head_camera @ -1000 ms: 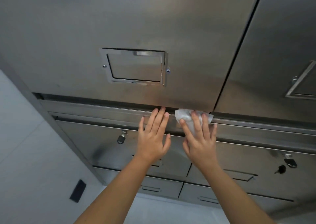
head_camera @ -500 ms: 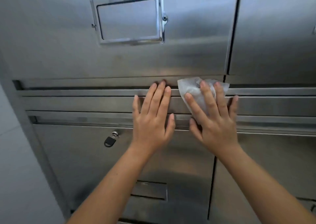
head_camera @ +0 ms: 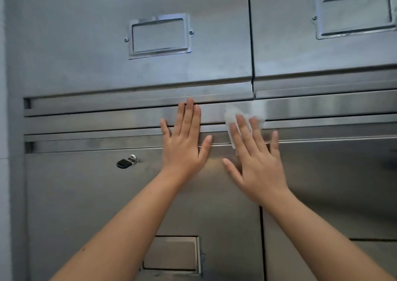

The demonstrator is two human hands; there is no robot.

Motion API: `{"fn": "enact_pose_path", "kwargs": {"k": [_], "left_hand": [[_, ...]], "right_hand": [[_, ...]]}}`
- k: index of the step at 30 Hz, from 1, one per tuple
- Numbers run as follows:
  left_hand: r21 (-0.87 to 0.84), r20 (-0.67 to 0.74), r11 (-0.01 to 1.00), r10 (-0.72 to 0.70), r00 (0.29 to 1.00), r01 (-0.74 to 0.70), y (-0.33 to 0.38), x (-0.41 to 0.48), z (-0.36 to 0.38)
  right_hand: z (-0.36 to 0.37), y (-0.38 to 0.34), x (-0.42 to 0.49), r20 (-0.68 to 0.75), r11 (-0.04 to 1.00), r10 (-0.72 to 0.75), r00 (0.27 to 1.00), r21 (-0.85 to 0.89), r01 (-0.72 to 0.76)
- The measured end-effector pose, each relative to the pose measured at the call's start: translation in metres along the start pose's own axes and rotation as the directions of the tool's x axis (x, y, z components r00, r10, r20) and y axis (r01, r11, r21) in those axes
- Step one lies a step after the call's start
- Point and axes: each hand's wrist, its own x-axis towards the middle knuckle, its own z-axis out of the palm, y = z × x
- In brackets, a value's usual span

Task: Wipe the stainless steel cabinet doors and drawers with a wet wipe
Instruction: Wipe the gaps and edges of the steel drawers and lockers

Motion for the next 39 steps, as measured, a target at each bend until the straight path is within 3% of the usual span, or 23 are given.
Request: {"fn": "enact_pose_path", "kwargs": {"k": [5, 11, 17, 20, 27, 31, 39], "left_hand": [[-0.005, -0.026, 1.0, 0.023, 0.999, -0.023, -0.004, -0.001, 0.005], [0.014, -0.061, 0.999, 0.035, 0.998, -0.034, -0.002, -0.002, 0.003], [0.011, -0.042, 0.999, 0.045, 0.998, -0.044, -0.002, -0.003, 0.004], [0.003, -0.032, 0.999, 0.046, 0.998, -0.046, -0.004, -0.003, 0.004], [-0.025, -0.011, 0.999, 0.038, 0.999, -0.038, -0.006, -0.004, 0.002], [-0.024, 0.011, 0.999, 0.038, 0.999, -0.038, -0.006, -0.005, 0.001], [-0.05, -0.001, 0.998, 0.031, 1.0, -0.032, -0.007, -0.006, 0.002]], "right_hand": [[0.001, -0.007, -0.017, 0.004, 1.0, 0.008, 1.0, 0.003, -0.008], [-0.002, -0.014, -0.009, 0.065, 0.996, -0.085, 0.994, -0.016, 0.087], [-0.009, 0.013, -0.02, 0.114, 0.987, -0.115, 0.987, -0.1, 0.127], [-0.009, 0.002, -0.01, 0.135, 0.99, -0.114, 0.984, -0.064, 0.123], [-0.008, 0.002, 0.004, 0.191, 0.958, -0.25, 0.949, -0.091, 0.27], [-0.015, 0.023, -0.005, 0.171, 0.967, -0.202, 0.964, -0.119, 0.224], [-0.006, -0.016, 0.019, 0.235, 0.957, -0.267, 0.934, -0.053, 0.287]]}}
